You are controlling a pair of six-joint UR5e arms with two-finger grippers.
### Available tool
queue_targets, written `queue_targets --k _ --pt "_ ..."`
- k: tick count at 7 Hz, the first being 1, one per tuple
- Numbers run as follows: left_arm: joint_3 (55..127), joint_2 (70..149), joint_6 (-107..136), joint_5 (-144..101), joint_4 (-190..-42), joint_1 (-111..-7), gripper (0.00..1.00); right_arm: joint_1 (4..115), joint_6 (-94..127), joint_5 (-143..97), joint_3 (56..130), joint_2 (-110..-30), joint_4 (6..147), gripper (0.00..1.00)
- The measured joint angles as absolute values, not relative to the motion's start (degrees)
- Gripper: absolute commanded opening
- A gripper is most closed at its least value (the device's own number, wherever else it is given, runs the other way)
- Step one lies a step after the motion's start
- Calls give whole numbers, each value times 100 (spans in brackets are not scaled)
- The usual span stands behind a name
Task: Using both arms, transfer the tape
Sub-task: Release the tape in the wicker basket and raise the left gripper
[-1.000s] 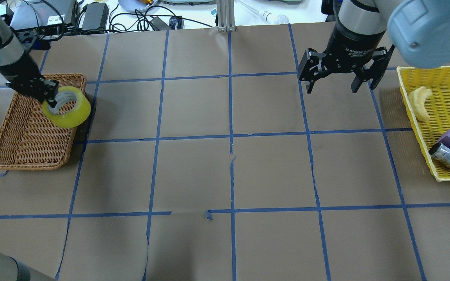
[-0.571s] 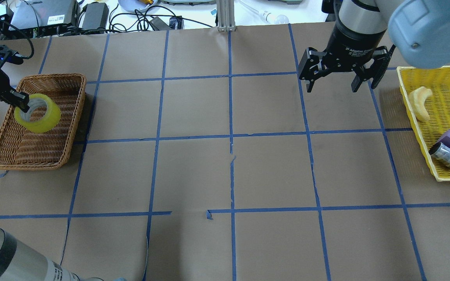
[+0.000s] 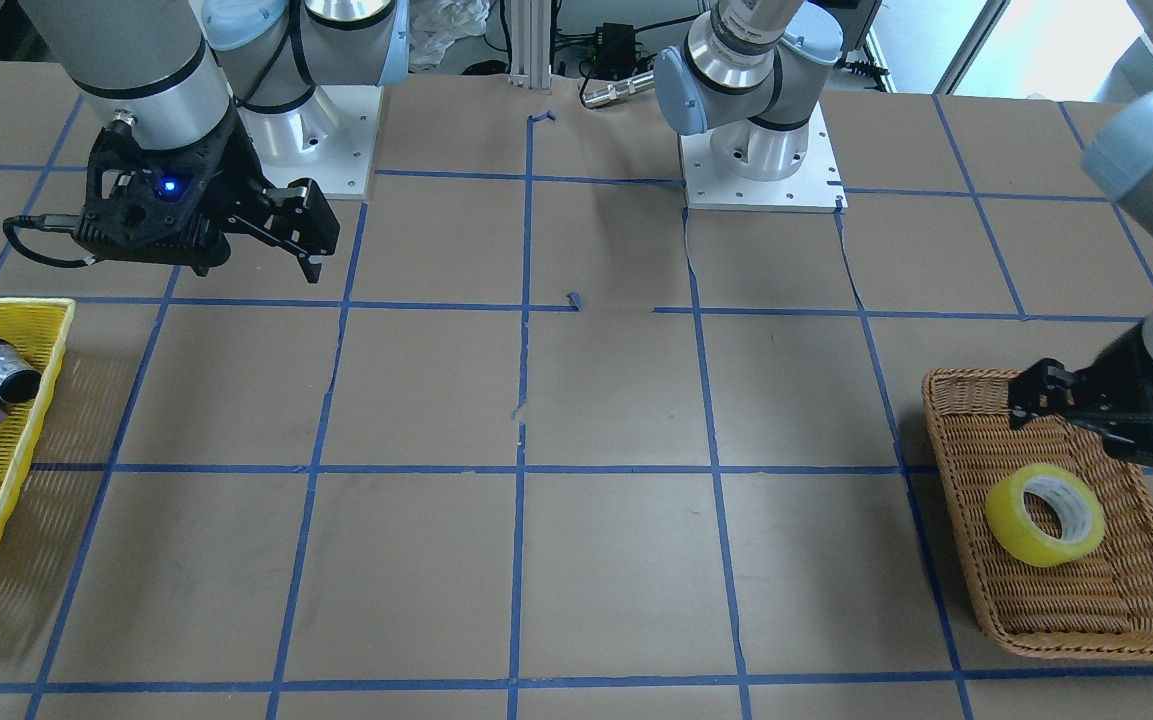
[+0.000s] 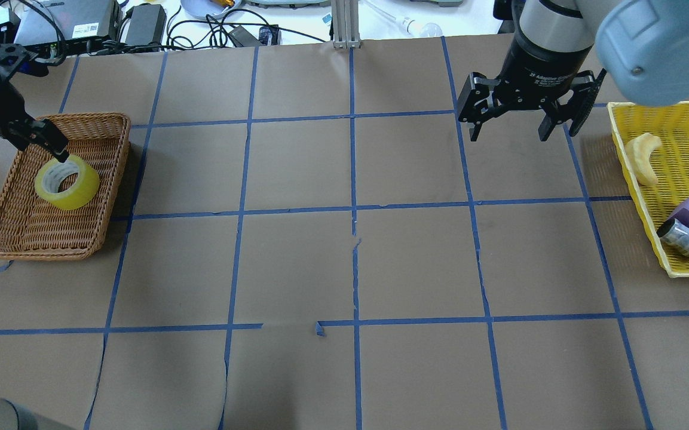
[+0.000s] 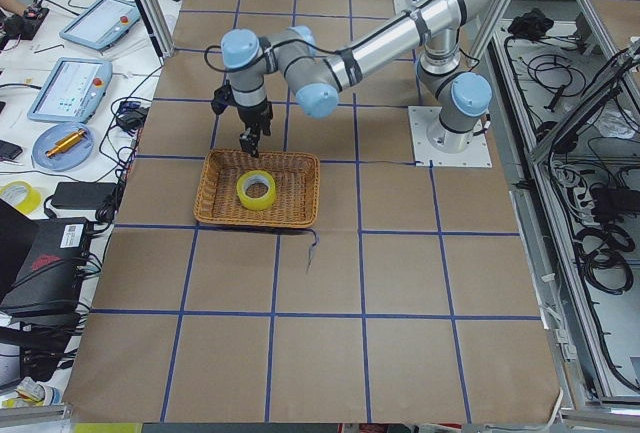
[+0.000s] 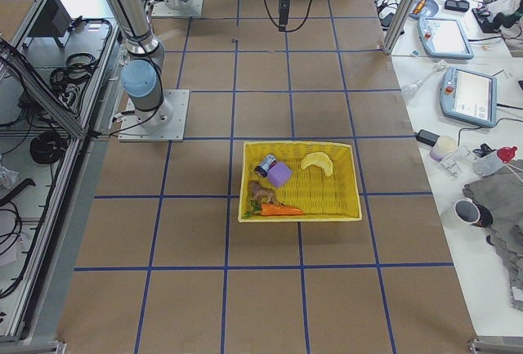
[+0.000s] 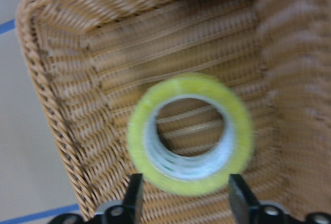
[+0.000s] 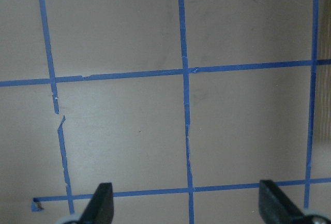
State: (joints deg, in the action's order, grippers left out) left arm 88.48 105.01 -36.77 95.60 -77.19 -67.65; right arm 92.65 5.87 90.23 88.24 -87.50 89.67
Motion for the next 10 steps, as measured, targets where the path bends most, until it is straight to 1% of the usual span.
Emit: queue_targets --k 2,4,7,8,10 --pt "8822 9565 -1627 9516 -8685 -8040 100 9262 581 9019 8824 -8756 8973 100" --pt "8893 8965 -578 9493 -8928 -8927 100 9261 580 9018 8830 -8764 8978 100" --pt "9013 8715 -259 9089 -8798 -9244 100 9256 552 9018 8833 -8785 8953 100" --pt "8973 8739 -46 8947 -8726 -9239 100 9255 537 9020 8833 -8805 8925 100" --pt "8725 8804 85 8973 -9028 -9180 100 9256 521 9012 8836 -8920 8884 100"
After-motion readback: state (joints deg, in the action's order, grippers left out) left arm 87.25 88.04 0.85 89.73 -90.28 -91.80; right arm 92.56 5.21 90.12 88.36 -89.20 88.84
